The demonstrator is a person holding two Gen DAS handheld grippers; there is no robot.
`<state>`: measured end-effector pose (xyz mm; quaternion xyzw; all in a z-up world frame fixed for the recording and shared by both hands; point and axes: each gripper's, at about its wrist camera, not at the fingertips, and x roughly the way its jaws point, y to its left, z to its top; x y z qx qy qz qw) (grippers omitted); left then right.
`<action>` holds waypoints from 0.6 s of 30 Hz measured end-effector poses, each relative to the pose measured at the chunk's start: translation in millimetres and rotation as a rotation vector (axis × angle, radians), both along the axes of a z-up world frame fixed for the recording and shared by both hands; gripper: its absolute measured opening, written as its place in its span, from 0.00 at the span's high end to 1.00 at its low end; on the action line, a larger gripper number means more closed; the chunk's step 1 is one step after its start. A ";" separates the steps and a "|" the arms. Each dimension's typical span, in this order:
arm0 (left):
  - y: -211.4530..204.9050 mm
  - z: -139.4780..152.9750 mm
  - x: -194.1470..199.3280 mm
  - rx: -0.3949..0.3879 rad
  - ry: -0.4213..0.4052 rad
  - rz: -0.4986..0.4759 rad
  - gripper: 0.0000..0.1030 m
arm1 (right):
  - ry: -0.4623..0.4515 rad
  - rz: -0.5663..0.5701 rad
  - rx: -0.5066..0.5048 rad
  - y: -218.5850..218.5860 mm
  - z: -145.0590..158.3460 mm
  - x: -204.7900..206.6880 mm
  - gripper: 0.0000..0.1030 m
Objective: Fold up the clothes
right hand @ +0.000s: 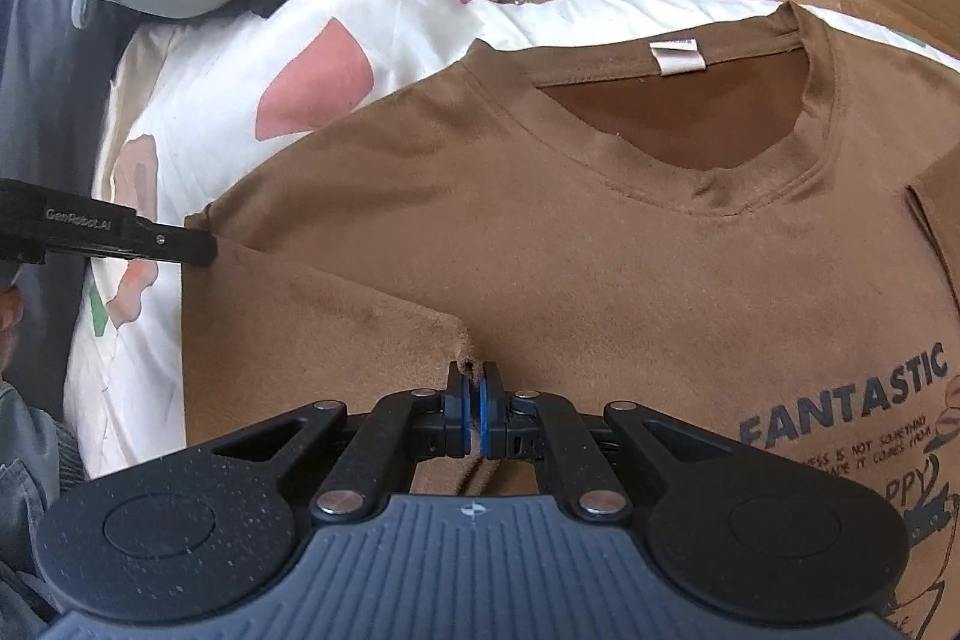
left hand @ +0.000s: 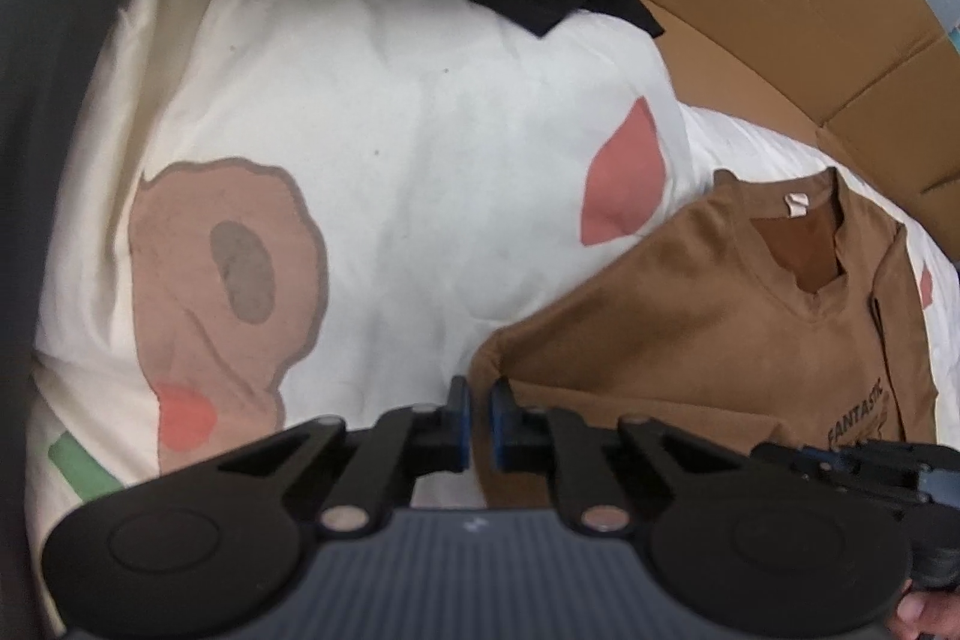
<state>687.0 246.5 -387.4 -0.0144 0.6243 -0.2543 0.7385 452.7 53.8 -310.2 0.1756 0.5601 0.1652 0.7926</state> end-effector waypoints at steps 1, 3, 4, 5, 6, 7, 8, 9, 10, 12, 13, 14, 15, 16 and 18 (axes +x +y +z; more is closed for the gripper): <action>-0.1 -1.6 1.5 -0.003 0.008 0.010 0.93 | 0.009 -0.002 0.000 -0.1 -3.1 1.0 1.00; -0.1 -4.6 3.6 -0.008 0.027 0.038 0.92 | 0.026 -0.010 0.003 -0.7 -8.7 2.6 1.00; 0.8 -5.4 4.5 -0.010 0.037 0.057 0.88 | 0.035 -0.013 0.005 -1.0 -11.5 3.4 1.00; 2.3 -5.1 4.8 -0.010 0.041 0.072 0.86 | 0.043 -0.020 0.010 -1.4 -13.4 4.2 1.00; 4.0 -3.4 4.5 -0.011 0.039 0.079 0.85 | 0.051 -0.029 0.017 -2.0 -14.8 5.0 1.00; 5.7 -1.7 4.2 -0.011 0.036 0.087 0.82 | 0.060 -0.043 0.030 -3.3 -15.9 5.7 0.99; 7.4 0.6 3.8 -0.013 0.032 0.095 0.81 | 0.069 -0.056 0.046 -5.3 -16.7 6.3 0.99; 8.9 4.4 3.6 -0.022 0.023 0.100 0.80 | 0.069 -0.065 0.057 -7.6 -16.6 6.6 0.99; 10.1 8.3 3.8 -0.034 0.012 0.097 0.80 | 0.066 -0.073 0.066 -10.1 -16.1 6.7 0.99; 12.4 14.9 4.1 -0.055 -0.006 0.090 0.80 | 0.058 -0.084 0.092 -15.1 -15.3 6.5 0.98; 12.8 14.3 4.5 -0.054 0.002 0.083 0.80 | 0.057 -0.080 0.098 -16.0 -15.6 6.6 0.99; 13.2 13.6 4.8 -0.053 0.009 0.076 0.80 | 0.058 -0.069 0.099 -16.1 -16.3 6.9 0.99; 12.8 12.8 5.3 -0.051 0.014 0.070 0.80 | 0.059 -0.059 0.100 -16.1 -17.0 7.1 0.99; 10.2 11.5 6.2 -0.045 0.011 0.066 0.80 | 0.060 -0.052 0.103 -16.5 -17.6 7.4 0.99; 5.9 9.3 6.7 -0.026 0.001 0.064 0.79 | 0.061 -0.044 0.110 -17.8 -18.7 8.0 0.99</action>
